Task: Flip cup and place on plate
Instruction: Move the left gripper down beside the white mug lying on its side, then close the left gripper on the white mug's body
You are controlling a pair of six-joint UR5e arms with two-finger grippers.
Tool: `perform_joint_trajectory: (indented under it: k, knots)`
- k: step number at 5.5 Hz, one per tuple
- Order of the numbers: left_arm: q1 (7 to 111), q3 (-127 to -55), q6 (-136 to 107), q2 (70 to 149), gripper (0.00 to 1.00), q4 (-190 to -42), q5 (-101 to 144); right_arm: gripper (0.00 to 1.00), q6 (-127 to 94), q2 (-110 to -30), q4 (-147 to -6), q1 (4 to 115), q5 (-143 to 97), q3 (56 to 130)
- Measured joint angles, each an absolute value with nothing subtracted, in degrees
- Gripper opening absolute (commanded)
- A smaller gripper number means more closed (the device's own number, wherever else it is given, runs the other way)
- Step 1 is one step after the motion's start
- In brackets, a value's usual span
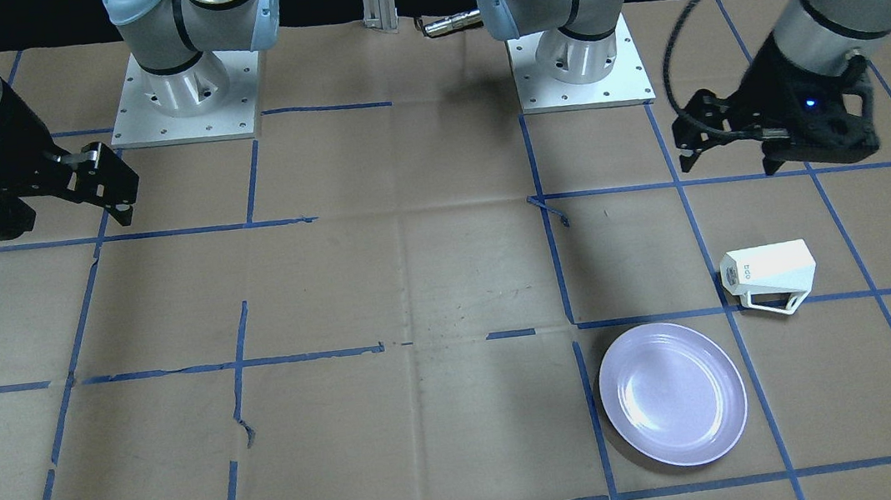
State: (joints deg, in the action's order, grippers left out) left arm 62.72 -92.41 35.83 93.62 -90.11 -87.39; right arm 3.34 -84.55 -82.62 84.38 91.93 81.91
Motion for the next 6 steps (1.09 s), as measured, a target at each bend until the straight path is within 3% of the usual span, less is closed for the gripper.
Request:
perform_joint_trajectory:
  k: [3,6]
  knots:
    - [49.0,-92.1,41.5,101.9,0.98,-89.6,-80.8,1.00,3.3,-84.6,-82.6,84.4,91.9,81.9]
    - [42.5,-91.2,52.4,112.7,0.98,-89.8,-69.5,1.00,3.3,-84.6,-82.6,84.4,91.9,81.9]
